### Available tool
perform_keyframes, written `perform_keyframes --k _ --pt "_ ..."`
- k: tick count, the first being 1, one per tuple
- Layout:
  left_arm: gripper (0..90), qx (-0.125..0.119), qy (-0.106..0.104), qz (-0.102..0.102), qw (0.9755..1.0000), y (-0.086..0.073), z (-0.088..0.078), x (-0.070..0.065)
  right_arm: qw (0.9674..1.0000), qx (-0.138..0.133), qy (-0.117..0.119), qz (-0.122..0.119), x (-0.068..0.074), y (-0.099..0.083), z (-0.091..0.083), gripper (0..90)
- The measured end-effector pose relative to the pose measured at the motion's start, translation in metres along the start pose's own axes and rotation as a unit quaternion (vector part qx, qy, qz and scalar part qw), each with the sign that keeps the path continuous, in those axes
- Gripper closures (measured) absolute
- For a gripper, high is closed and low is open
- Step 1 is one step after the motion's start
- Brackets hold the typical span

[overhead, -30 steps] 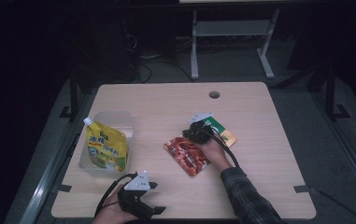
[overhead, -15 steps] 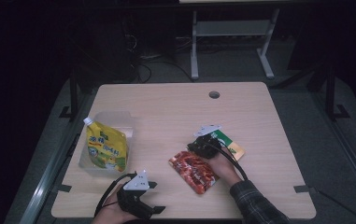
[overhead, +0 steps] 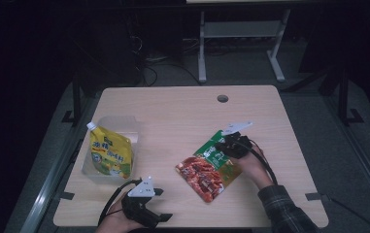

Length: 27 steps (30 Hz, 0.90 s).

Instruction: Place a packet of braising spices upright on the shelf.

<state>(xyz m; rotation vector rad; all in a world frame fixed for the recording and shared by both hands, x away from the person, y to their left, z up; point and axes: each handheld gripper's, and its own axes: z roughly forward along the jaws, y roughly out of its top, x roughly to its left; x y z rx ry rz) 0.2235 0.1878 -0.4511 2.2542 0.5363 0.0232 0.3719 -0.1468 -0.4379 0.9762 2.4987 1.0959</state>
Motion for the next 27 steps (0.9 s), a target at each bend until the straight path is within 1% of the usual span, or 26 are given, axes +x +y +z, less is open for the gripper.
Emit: perform_keyframes --k 2,3,4,5,6,7,10,12,13,14,16,18,23,24,27 --pt "14.5 0.001 0.002 0.002 1.0000 0.000 0.001 0.000 0.9999 0.002 -0.010 0.011 -0.009 -0.005 -0.007 90.0" --pt "14.5 0.002 0.003 0.004 1.0000 0.000 0.001 0.000 0.9998 0.002 -0.017 0.012 -0.014 -0.007 -0.009 90.0" --pt "14.4 0.004 0.003 0.007 1.0000 0.000 0.001 0.000 0.9994 0.005 -0.026 0.021 -0.020 -0.011 -0.013 90.0" --pt "14.4 0.005 0.003 0.009 0.9999 0.000 0.001 0.000 0.9993 0.004 -0.030 0.021 -0.024 -0.013 -0.014 90.0" --pt "14.5 0.004 0.003 0.008 1.0000 0.000 0.001 0.000 0.9990 0.005 -0.035 0.030 -0.028 -0.015 -0.016 90.0" --pt "14.4 0.003 0.003 0.005 1.0000 0.000 0.001 0.000 0.9986 0.008 -0.042 0.033 -0.031 -0.017 -0.017 90.0" --pt "14.5 0.000 0.005 0.002 1.0000 0.000 0.001 0.000 0.9978 0.020 -0.050 0.040 -0.041 -0.025 -0.018 90.0" --pt "14.5 0.000 0.006 0.002 1.0000 0.000 0.001 0.001 0.9975 0.024 -0.049 0.045 -0.046 -0.028 -0.017 90.0" --pt "14.5 0.000 0.007 0.003 1.0000 0.000 0.001 0.000 0.9974 0.027 -0.048 0.045 -0.047 -0.029 -0.016 90.0" --pt "14.5 0.000 0.005 0.003 1.0000 0.000 0.001 0.000 0.9972 0.030 -0.046 0.051 -0.048 -0.030 -0.014 90.0" --pt "14.5 0.001 0.005 0.003 1.0000 0.000 0.001 0.000 0.9974 0.035 -0.045 0.043 -0.050 -0.030 -0.010 90.0" --pt "14.5 0.001 0.005 0.004 1.0000 0.000 0.001 0.000 0.9971 0.043 -0.045 0.045 -0.050 -0.030 -0.006 90.0" --pt "14.5 0.002 0.006 0.004 1.0000 0.000 0.001 0.000 0.9971 0.047 -0.046 0.040 -0.051 -0.029 0.000 90.0" --pt "14.5 0.002 0.006 0.004 1.0000 0.000 0.001 0.000 0.9972 0.048 -0.046 0.035 -0.052 -0.030 0.001 90.0" --pt "14.6 0.001 0.006 0.004 1.0000 0.000 0.001 0.000 0.9969 0.054 -0.043 0.036 -0.051 -0.030 0.004 90.0"
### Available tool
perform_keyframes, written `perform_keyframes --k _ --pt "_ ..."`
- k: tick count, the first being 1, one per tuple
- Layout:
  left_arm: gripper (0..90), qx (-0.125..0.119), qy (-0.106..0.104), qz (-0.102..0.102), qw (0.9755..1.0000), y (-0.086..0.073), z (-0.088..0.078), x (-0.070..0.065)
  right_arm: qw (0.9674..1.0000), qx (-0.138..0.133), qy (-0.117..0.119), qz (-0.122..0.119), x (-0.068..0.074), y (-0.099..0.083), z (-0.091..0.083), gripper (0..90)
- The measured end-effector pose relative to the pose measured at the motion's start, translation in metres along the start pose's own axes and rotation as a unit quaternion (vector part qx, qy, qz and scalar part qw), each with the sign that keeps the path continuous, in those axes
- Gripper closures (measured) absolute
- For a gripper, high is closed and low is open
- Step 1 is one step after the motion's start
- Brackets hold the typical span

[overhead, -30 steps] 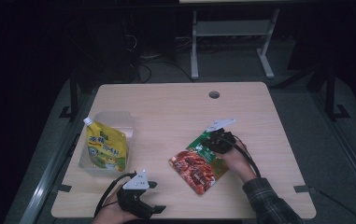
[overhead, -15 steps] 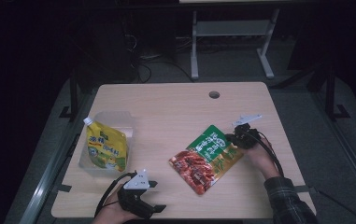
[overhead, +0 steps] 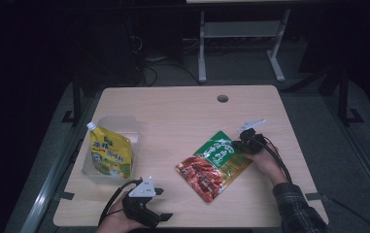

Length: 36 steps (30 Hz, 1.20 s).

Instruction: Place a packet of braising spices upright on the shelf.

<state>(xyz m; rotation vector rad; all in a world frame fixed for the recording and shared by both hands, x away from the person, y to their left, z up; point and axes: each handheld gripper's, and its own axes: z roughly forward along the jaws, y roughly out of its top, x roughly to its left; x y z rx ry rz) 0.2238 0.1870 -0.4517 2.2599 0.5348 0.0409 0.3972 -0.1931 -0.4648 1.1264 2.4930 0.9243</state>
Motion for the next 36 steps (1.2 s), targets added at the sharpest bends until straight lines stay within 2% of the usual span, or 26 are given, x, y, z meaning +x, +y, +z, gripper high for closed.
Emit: perform_keyframes --k 5,7,10,19,27,31,34,36 --pt "14.6 -0.001 0.000 0.000 1.0000 0.000 0.000 0.000 1.0000 0.000 0.002 0.000 0.001 0.001 0.001 90.0" --pt "14.6 0.000 -0.001 0.000 1.0000 0.000 0.000 0.000 1.0000 0.000 -0.001 -0.008 0.003 0.001 0.001 90.0" --pt "14.6 -0.001 0.000 0.000 1.0000 0.000 0.000 0.000 0.9999 0.002 0.007 -0.008 0.006 0.002 0.001 90.0" --pt "14.6 -0.004 0.002 0.000 1.0000 0.000 -0.001 -0.001 0.9985 0.010 0.039 -0.038 0.026 0.005 0.002 90.0" --pt "14.5 -0.011 0.009 -0.005 0.9999 0.001 -0.003 0.000 0.9949 0.022 0.069 -0.069 0.049 0.005 0.001 90.0" --pt "14.5 -0.017 0.010 -0.012 0.9997 0.003 -0.005 0.001 0.9914 0.030 0.089 -0.092 0.064 0.005 -0.001 90.0" --pt "14.5 -0.023 0.013 -0.015 0.9995 0.006 -0.006 0.003 0.9882 0.037 0.094 -0.115 0.074 0.003 -0.003 90.0" --pt "14.4 -0.027 0.019 -0.013 0.9994 0.011 -0.005 0.006 0.9872 0.039 0.100 -0.118 0.078 0.002 -0.004 90.0"
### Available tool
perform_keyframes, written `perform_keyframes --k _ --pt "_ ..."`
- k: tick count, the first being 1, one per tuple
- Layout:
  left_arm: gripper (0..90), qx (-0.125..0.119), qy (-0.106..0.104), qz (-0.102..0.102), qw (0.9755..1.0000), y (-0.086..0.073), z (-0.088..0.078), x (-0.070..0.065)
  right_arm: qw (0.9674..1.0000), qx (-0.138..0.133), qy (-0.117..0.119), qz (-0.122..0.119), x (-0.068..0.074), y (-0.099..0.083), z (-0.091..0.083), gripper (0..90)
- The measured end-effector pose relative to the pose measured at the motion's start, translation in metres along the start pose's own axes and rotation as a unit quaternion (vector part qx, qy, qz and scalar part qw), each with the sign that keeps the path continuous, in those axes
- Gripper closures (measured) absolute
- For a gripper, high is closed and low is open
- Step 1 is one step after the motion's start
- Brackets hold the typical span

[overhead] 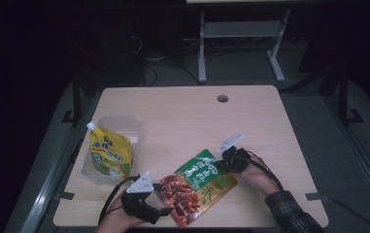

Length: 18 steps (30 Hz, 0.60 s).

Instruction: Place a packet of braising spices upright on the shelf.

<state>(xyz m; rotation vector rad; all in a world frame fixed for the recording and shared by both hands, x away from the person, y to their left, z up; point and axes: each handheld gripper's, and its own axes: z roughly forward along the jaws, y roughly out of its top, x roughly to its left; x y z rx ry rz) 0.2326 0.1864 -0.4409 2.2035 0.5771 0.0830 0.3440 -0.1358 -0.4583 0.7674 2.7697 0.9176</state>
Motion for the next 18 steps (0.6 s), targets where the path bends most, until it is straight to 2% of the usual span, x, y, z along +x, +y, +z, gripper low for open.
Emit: perform_keyframes --k 2,4,5,6,8,11,14,17,18 --pt "14.2 -0.008 0.001 -0.005 1.0000 0.006 0.002 0.003 1.0000 -0.004 -0.003 0.001 0.002 0.000 -0.001 88.2" --pt "13.9 -0.003 0.010 -0.002 0.9999 0.013 0.005 0.006 0.9995 -0.025 0.003 0.019 0.003 0.001 -0.008 79.6" --pt "13.9 -0.008 0.011 -0.001 0.9999 0.015 0.008 0.008 0.9991 -0.034 -0.002 0.024 0.003 0.001 -0.013 75.6" --pt "13.9 -0.010 0.009 -0.010 0.9999 0.017 0.010 0.010 0.9987 -0.044 -0.008 0.027 0.004 0.000 -0.017 71.9" --pt "13.5 -0.002 0.014 -0.006 0.9999 0.021 0.017 0.014 0.9974 -0.058 -0.016 0.038 0.004 -0.003 -0.024 62.1" --pt "12.9 0.011 0.014 -0.013 0.9998 0.026 0.029 0.021 0.9958 -0.067 -0.030 0.056 0.004 -0.012 -0.031 48.2" --pt "13.3 0.026 0.014 -0.012 0.9995 0.030 0.043 0.028 0.9949 -0.070 -0.038 0.063 0.004 -0.022 -0.038 41.9" --pt "13.3 0.038 0.026 -0.004 0.9989 0.031 0.051 0.034 0.9940 -0.076 -0.040 0.069 0.007 -0.032 -0.044 37.7" --pt "13.4 0.037 0.028 -0.007 0.9989 0.030 0.054 0.036 0.9938 -0.078 -0.037 0.071 0.008 -0.035 -0.046 36.7"
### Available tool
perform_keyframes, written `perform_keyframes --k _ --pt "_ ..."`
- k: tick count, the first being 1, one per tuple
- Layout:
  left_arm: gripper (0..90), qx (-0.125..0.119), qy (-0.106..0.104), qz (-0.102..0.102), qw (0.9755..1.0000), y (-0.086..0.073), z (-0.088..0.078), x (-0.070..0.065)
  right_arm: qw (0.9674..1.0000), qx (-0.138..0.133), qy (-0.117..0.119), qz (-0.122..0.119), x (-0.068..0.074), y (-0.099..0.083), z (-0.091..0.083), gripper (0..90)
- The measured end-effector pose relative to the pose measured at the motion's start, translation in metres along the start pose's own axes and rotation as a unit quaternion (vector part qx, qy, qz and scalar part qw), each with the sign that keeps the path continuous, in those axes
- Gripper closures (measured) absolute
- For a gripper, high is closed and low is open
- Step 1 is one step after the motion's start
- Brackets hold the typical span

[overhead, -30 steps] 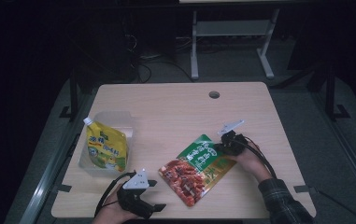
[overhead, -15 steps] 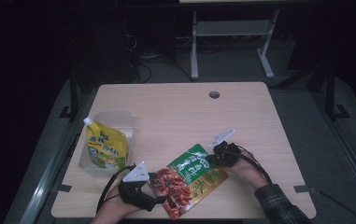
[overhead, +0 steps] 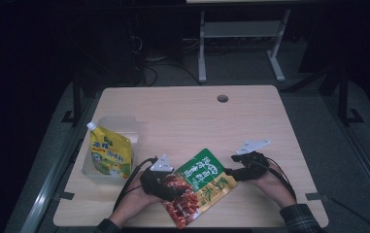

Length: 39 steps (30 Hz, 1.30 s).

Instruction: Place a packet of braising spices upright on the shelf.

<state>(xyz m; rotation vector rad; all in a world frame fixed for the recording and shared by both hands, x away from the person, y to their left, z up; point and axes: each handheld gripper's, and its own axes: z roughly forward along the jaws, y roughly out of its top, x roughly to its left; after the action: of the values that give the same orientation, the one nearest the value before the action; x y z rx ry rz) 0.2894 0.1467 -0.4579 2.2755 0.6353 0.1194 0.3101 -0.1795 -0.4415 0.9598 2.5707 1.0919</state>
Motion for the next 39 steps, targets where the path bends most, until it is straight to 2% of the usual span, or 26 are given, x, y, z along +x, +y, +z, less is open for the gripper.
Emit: perform_keyframes --k 4,7,12,14,18,22,23,26,29,35,37,39 --pt "13.5 0.002 0.002 -0.006 1.0000 0.002 0.009 0.004 1.0000 -0.005 0.005 0.005 0.000 -0.008 -0.006 33.0" --pt "13.5 0.017 0.002 0.001 0.9999 0.002 0.015 0.005 0.9999 -0.005 0.003 0.011 0.001 -0.013 -0.010 31.5" --pt "15.8 0.017 0.003 0.002 0.9999 0.002 0.015 0.002 0.9998 -0.013 -0.002 0.017 0.001 -0.018 -0.015 30.6" --pt "21.5 0.017 0.004 0.005 0.9998 0.003 0.015 0.000 0.9996 -0.019 -0.003 0.022 0.000 -0.018 -0.017 30.6" --pt "41.6 0.024 0.002 0.019 0.9995 0.005 0.014 -0.004 0.9994 -0.027 -0.003 0.023 0.000 -0.017 -0.018 30.6" --pt "60.5 0.041 0.014 0.028 0.9987 0.010 0.015 -0.009 0.9992 -0.032 -0.002 0.024 0.000 -0.016 -0.020 30.5" --pt "67.7 0.048 0.019 0.033 0.9981 0.013 0.015 -0.010 0.9991 -0.033 -0.004 0.026 0.000 -0.016 -0.020 30.4" --pt "80.9 0.051 0.017 0.030 0.9981 0.014 0.015 -0.008 0.9990 -0.034 -0.003 0.029 -0.001 -0.016 -0.021 30.0" --pt "85.8 0.049 0.018 0.028 0.9983 0.014 0.015 -0.009 0.9989 -0.036 -0.004 0.029 -0.002 -0.015 -0.021 29.1" --pt "89.2 0.034 -0.001 0.007 0.9994 0.013 0.010 -0.002 0.9982 -0.047 -0.004 0.037 -0.002 -0.013 -0.025 26.5" --pt "89.2 0.032 0.002 0.009 0.9994 0.014 0.006 -0.001 0.9980 -0.051 -0.002 0.037 -0.001 -0.013 -0.027 25.8" --pt "89.3 0.022 0.007 0.002 0.9997 0.015 0.003 0.000 0.9977 -0.054 0.000 0.039 -0.001 -0.012 -0.028 25.4"
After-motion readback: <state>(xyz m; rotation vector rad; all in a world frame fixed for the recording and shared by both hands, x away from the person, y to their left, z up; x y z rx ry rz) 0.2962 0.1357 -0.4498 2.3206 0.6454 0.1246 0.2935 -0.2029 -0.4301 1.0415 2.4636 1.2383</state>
